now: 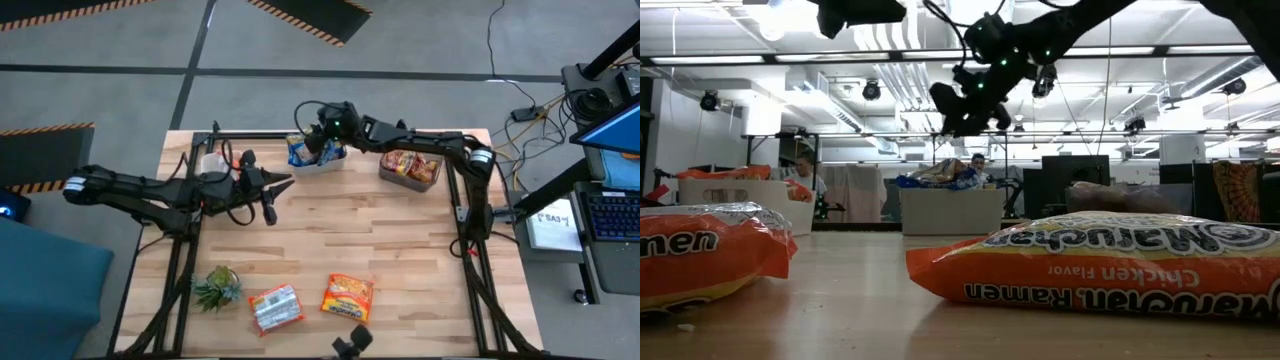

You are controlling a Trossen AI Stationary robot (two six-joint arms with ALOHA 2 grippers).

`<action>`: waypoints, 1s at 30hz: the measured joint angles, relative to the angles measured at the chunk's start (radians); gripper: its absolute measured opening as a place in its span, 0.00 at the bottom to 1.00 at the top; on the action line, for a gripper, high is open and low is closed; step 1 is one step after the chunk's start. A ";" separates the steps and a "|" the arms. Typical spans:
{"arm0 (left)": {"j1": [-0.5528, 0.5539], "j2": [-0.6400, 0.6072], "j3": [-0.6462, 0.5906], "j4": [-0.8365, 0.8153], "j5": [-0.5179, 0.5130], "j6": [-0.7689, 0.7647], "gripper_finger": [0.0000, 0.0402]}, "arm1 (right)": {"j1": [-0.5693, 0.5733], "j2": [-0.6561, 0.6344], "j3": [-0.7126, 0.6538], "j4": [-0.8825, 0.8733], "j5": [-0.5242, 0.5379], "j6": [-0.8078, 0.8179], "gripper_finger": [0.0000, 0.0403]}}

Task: Sort Maruchan noodles
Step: Put the blue noodle pack into the gray bin, then put the middle orange noodle pack into the white bin

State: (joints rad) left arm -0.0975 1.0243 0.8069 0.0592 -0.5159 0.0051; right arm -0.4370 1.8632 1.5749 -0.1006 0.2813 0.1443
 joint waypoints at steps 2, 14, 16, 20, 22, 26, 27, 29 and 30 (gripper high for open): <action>0.000 0.001 -0.004 0.018 0.000 0.000 0.12 | -0.001 0.028 -0.004 0.092 -0.001 -0.014 0.30; 0.000 0.000 -0.007 0.015 0.000 -0.011 0.12 | -0.003 0.322 0.001 0.268 -0.003 0.012 0.02; 0.000 0.000 -0.008 0.016 0.000 -0.017 0.12 | -0.002 0.324 0.011 0.248 -0.002 0.016 0.02; -0.001 0.000 -0.009 0.016 0.000 -0.032 0.12 | -0.001 0.258 0.004 0.188 -0.009 -0.008 0.02; -0.001 0.000 -0.009 0.016 0.000 -0.043 0.12 | 0.002 0.187 0.003 0.163 -0.013 -0.027 0.02; -0.007 0.001 -0.011 0.006 0.001 -0.083 0.12 | 0.017 0.009 0.009 0.013 -0.041 -0.054 0.02; -0.010 0.001 -0.011 -0.009 0.001 -0.101 0.12 | 0.024 -0.034 0.008 -0.048 -0.060 -0.060 0.02; -0.018 0.001 -0.013 -0.046 0.002 -0.145 0.12 | 0.039 -0.121 0.006 -0.183 -0.136 -0.078 0.02; -0.024 0.001 -0.015 -0.071 0.002 -0.174 0.12 | 0.049 -0.169 0.005 -0.258 -0.184 -0.081 0.02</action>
State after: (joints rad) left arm -0.1217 1.0252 0.7923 -0.0122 -0.5141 -0.1692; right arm -0.3883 1.6937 1.5803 -0.3585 0.0975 0.0629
